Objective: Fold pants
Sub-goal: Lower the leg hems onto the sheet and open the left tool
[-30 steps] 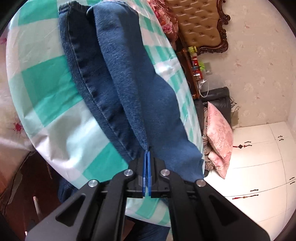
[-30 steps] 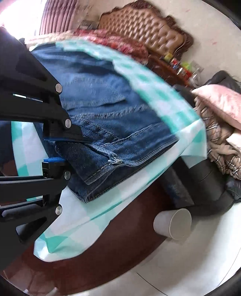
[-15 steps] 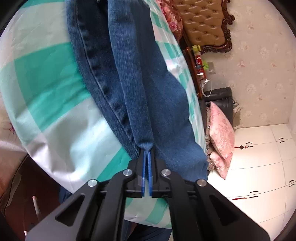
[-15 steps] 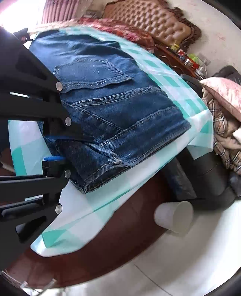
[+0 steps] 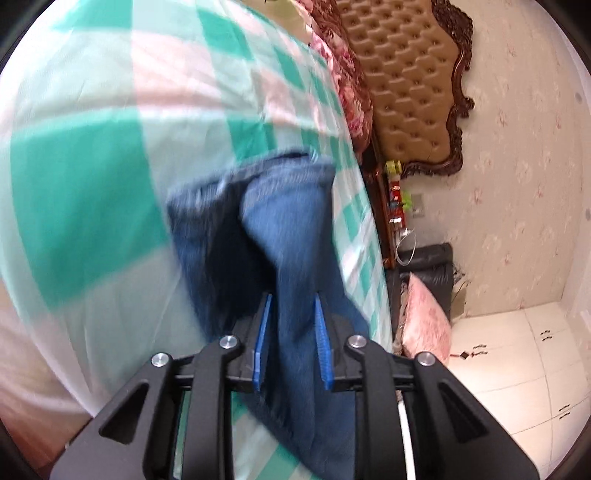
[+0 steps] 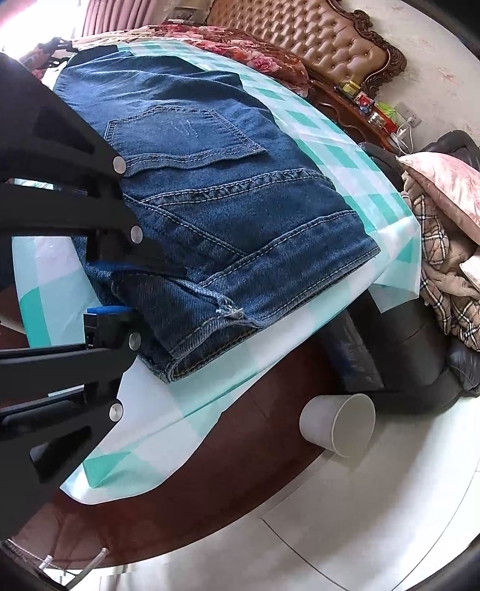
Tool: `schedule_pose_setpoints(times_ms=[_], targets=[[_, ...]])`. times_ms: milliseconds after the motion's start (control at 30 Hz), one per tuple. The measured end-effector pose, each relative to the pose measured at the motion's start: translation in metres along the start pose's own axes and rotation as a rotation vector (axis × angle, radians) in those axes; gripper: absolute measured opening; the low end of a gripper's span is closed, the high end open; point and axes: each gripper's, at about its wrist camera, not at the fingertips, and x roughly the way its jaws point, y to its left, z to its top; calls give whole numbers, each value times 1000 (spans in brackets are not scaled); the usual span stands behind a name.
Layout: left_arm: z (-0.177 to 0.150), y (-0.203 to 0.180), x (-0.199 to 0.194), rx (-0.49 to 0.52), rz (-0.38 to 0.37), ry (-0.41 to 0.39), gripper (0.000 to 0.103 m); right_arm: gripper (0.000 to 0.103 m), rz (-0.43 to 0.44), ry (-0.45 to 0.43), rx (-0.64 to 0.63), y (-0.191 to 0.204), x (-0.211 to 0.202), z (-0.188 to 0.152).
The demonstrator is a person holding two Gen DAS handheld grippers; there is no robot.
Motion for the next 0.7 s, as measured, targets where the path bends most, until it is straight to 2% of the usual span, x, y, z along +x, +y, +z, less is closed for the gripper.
schedule_pose_setpoints(times_ms=[67,100,133,200,233,300,367,400,467,600,700], targets=[[14,-13,-4,34,12,-22,16,6,-8,3,-4,1,0,0],[20,-23,-6,69,34,-33,2,6,-9,4,-4,1,0,0],[23,-28,-7,92,50,-34,3,6,-9,5,-4,1,0,0],[22,-46,-12,170,137,-54,2,6,-3,3,0,0,-1,0],[15,-58,-19,234,180,-79,2,5,0,2,4,0,-1,-1],[2,-64,-25,298,272,-110,2,4,10,-3,12,-3,-1,-1],[0,-43,-21,277,337,-98,3,4,8,-1,11,-2,0,-1],[0,-32,-16,258,356,-79,3,4,4,2,9,-2,0,0],[0,-15,-15,249,332,-77,3,4,-6,6,1,0,-1,1],[-4,-19,-19,277,366,-109,3,5,-7,-62,-5,2,-13,-2],[-11,-20,-19,317,417,-120,6,5,-56,-81,-36,7,-11,-8]])
